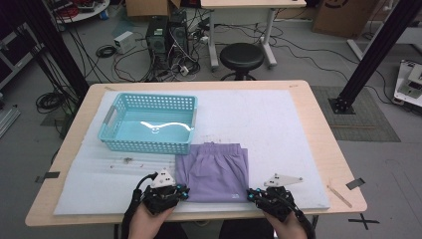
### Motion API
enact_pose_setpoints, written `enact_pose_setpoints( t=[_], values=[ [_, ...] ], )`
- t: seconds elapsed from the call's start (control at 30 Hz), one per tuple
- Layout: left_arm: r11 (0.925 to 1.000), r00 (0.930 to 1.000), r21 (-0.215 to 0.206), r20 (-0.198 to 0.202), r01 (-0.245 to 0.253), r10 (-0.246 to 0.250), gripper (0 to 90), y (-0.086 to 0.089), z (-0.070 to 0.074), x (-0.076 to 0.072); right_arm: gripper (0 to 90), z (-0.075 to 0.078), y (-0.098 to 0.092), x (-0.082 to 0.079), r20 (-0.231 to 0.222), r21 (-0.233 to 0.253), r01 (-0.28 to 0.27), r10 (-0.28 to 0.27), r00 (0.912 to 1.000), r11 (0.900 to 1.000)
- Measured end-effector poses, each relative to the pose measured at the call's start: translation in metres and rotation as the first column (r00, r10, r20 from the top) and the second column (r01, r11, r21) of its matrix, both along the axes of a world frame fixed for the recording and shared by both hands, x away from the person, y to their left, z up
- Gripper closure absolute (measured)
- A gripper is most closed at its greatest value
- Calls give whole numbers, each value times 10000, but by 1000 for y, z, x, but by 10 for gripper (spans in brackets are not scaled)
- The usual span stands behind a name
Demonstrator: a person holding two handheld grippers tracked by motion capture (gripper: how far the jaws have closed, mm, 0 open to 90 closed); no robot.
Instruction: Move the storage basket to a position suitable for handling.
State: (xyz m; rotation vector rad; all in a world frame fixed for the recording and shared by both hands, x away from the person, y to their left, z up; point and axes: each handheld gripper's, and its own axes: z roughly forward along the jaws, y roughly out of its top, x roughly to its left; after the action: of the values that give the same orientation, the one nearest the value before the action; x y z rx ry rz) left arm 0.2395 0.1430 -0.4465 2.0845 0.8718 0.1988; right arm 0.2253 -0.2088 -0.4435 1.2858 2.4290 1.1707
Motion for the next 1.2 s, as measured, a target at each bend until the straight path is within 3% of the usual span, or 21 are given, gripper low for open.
enact_pose_setpoints(
  t=[0.47, 0.6, 0.7, 0.8, 0.83, 0.93, 1.0, 1.2],
  values=[
    [9999, 9999, 65, 52, 117, -118, 855, 0, -1, -9, 885, 0, -1, -7, 62, -158, -99, 100, 9999, 9998],
    [9995, 9996, 322, 264, -25, 16, 585, 1, 1, -9, 800, 0, -1, -7, 269, -210, -47, 53, 9996, 9998],
    [9995, 9987, 236, 469, -229, 218, 424, 7, 5, -8, 643, 6, -5, -3, 642, 48, 254, -257, 9976, 9997],
    [9991, 9954, 63, 868, -411, 404, 392, 17, 13, -5, 586, 10, -7, 1, 839, 227, 317, -335, 9959, 9992],
    [9988, 9937, -23, 1006, -496, 496, 368, 22, 16, -3, 539, 15, -9, 5, 1179, 326, 404, -440, 9920, 9987],
    [9957, 9856, -410, 1442, -826, 877, 355, 36, 24, 1, 515, 21, -11, 11, 1458, 543, 482, -556, 9877, 9974],
    [9932, 9765, -577, 1847, -1016, 1106, 347, 45, 29, 5, 486, 26, -13, 18, 1698, 758, 543, -666, 9832, 9956],
    [9800, 9484, -897, 2501, -1779, 1951, 332, 77, 40, 20, 436, 40, -14, 40, 2454, 1236, 607, -898, 9653, 9905]
  ],
)
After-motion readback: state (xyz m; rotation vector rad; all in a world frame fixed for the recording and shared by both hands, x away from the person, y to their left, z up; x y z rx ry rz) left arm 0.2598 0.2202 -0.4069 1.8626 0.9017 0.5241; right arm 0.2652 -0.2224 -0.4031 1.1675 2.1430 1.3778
